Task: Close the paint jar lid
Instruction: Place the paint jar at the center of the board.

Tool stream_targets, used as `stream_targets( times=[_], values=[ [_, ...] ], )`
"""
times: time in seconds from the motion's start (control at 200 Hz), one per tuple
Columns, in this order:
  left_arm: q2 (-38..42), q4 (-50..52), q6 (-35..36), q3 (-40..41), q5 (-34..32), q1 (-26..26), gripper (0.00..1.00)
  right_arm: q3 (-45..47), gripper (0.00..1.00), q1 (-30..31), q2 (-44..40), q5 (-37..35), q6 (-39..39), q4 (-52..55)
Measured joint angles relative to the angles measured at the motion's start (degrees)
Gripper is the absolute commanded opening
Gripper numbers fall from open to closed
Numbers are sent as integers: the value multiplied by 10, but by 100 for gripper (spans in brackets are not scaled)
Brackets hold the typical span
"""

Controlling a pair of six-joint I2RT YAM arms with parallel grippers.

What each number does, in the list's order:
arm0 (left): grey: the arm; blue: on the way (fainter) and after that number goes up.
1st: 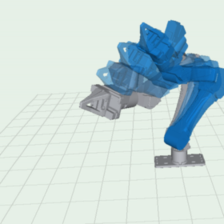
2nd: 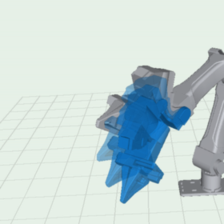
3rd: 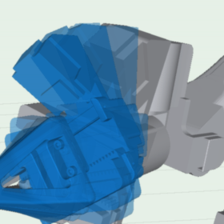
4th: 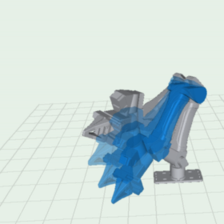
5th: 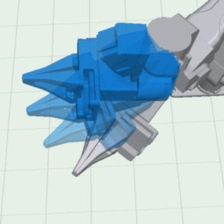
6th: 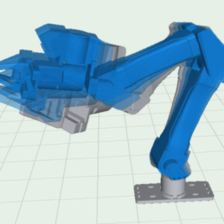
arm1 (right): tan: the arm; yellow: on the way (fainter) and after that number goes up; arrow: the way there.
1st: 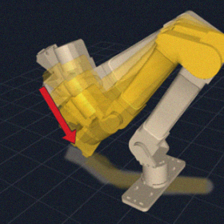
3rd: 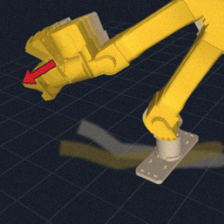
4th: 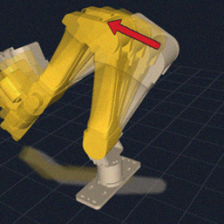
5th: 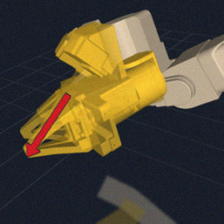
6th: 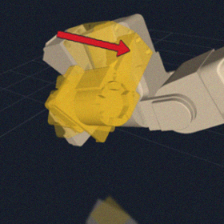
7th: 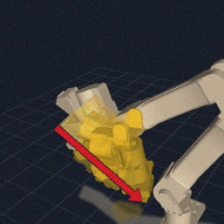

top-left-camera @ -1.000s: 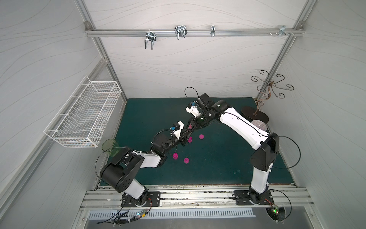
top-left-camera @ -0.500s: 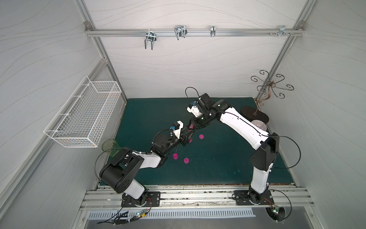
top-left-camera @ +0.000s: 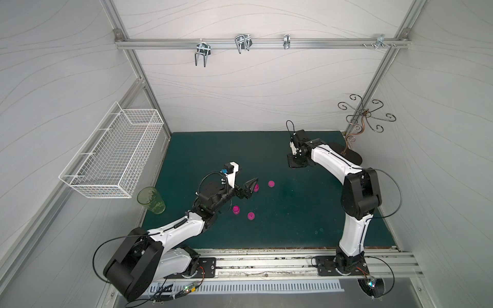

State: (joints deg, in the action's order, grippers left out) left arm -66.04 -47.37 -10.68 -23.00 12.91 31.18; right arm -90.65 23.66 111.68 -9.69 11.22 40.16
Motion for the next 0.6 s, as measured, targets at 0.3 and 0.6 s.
stream_targets(
  times=[0.3, 0.6],
  values=[
    [7, 51, 2, 2, -2, 0, 100, 6, 25, -1, 100, -50, 11, -94],
    [7, 70, 8, 3, -3, 0, 100, 31, 68, -9, 95, -21, 36, -123]
  ],
)
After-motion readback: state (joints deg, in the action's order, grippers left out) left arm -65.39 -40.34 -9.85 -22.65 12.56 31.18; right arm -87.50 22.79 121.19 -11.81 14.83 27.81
